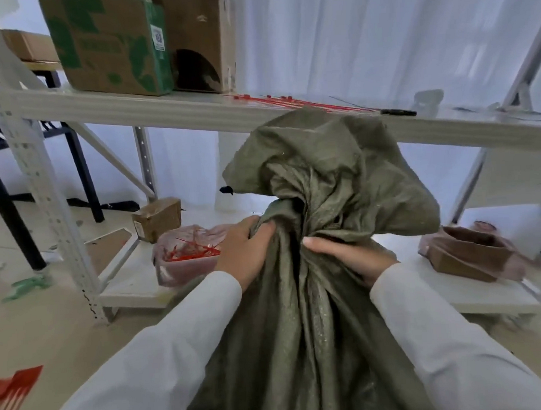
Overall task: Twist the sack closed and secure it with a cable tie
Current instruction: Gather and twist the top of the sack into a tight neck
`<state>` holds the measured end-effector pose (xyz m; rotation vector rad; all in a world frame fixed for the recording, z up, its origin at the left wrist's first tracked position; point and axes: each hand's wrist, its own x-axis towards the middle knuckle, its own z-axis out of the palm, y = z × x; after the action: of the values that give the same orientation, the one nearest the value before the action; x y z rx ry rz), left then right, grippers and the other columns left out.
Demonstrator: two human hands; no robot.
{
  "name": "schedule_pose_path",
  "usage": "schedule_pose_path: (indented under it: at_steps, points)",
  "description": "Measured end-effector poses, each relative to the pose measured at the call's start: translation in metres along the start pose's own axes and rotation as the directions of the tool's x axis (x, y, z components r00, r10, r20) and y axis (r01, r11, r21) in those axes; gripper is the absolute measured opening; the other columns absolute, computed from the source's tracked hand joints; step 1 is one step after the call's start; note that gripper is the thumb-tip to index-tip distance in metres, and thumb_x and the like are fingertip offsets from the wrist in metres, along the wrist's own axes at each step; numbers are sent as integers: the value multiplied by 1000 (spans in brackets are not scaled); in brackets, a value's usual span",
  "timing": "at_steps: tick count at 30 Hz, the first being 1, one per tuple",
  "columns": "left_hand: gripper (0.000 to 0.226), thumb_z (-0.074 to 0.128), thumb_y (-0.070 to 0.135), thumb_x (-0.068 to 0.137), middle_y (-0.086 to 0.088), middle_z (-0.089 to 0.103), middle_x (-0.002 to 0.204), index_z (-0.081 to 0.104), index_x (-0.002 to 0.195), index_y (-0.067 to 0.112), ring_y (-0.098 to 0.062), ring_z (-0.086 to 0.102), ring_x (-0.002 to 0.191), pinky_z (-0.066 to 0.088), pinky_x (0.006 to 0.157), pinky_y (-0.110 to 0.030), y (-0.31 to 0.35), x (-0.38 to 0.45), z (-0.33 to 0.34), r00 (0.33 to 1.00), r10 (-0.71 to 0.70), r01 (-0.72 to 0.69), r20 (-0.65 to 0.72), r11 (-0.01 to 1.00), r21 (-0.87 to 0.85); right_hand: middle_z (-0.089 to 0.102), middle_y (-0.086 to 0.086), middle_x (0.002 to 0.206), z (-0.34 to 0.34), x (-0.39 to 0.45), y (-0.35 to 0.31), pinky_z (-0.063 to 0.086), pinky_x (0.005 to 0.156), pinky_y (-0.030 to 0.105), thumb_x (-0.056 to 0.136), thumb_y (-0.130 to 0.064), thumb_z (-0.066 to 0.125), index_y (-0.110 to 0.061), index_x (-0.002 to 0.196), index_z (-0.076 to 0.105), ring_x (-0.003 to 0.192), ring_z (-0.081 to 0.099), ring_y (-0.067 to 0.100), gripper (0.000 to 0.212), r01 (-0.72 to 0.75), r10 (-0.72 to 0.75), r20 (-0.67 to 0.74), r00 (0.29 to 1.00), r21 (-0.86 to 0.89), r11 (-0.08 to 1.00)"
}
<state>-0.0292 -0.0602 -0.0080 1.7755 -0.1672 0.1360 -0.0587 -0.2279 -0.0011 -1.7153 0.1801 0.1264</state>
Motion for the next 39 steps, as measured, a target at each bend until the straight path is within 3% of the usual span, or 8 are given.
schedule_pose_path:
  at_steps: [5,10,17,19,23,28,33,39]
  points:
    - [41,59,26,72,6,67,110,62,112,35,-14,60,109,45,97,-33,5,-10,4,991,74,-29,113,931,-363,76,-9,91,11,-3,2,50,86,30,49,-39,78,-26,92,68,85,70,8,46,42,-65,118,991,183,982]
    - [39,59,45,66,4,56,133,58,105,51,-11,52,123,40,104,-33,5,-16,7,931,284,-204,228,925,-319,73,0,107,18,12,0,50,94,40,40,-47,89,-20,103,71,101,68,19,70,256,-209,-200,957,252,933]
    - [100,72,76,46,-2,60,126,45,130,28,-25,59,112,46,97,-42,-18,11,23,921,-273,363,278,860,-358,72,1,108,-3,16,-6,49,96,47,30,-44,84,-20,106,70,101,66,25,82,320,-178,-368,913,373,871]
    - [79,61,65,72,-8,57,129,46,133,18,-27,60,108,52,81,-33,-18,17,30,881,-348,452,320,819,-354,71,0,111,2,13,-4,46,99,48,35,-45,83,-22,107,69,105,65,26,77,356,-246,-345,906,302,884]
    - [44,50,36,90,-15,58,130,55,124,9,-16,61,81,49,64,-28,-17,29,26,928,-291,359,231,865,-351,69,1,116,7,5,-4,45,101,47,44,-39,81,-21,113,66,109,63,25,73,334,-286,-204,936,267,904]
    - [15,68,28,72,-3,71,93,69,79,15,-22,63,99,48,97,-43,3,19,8,974,-214,147,-76,849,-508,66,-11,118,15,-9,-7,42,103,37,41,-60,84,-35,108,65,110,61,14,74,178,-179,62,982,28,984]
    - [41,53,30,82,-1,59,118,61,116,8,-14,50,117,34,89,-19,31,-13,13,996,42,-54,-74,985,-166,72,-21,84,24,-15,-5,50,86,20,62,-33,77,-35,79,70,88,65,-1,18,177,-174,202,964,5,984]
    - [61,52,63,56,-6,56,132,61,108,31,-23,48,126,34,109,-43,23,-19,11,993,30,-18,111,993,-116,71,6,98,28,-4,-3,51,92,42,67,-17,79,-19,93,67,96,66,25,29,201,-186,-80,979,275,940]
